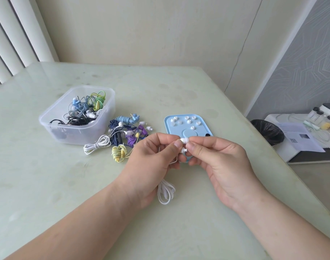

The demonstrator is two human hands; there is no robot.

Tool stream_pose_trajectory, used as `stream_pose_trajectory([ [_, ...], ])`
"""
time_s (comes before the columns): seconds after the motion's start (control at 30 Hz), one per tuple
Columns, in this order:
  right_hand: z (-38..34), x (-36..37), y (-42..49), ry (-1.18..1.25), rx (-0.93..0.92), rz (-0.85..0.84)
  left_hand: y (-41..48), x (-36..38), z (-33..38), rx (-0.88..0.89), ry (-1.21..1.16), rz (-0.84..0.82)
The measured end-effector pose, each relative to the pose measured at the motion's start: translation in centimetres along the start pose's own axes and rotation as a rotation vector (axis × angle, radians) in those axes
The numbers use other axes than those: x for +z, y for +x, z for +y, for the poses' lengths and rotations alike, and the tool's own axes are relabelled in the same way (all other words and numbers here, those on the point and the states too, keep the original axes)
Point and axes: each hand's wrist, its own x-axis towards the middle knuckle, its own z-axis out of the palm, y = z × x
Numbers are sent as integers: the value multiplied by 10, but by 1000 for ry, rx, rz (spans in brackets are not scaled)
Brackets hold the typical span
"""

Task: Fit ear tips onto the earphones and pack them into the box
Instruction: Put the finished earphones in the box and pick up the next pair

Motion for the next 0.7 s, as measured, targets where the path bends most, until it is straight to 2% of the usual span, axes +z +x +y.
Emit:
stream_pose_trajectory([
  [0.23,-4,0,-2,-56,-33,-21,1,0,2,-43,-50,0],
  [0.37,-14,-4,4,-203,-81,18,1,2,5,-70,-106,15],
  [0.5,-27,-11,42,-576,-163,121,1,4,8,-90,-141,30],
  [0.6,-30,-9,75,-914,-200,76,1,3,8,-106,-147,38],
  [0.7,-28,-5,94,-1155,-172,16,1,2,9,-117,-167,46],
])
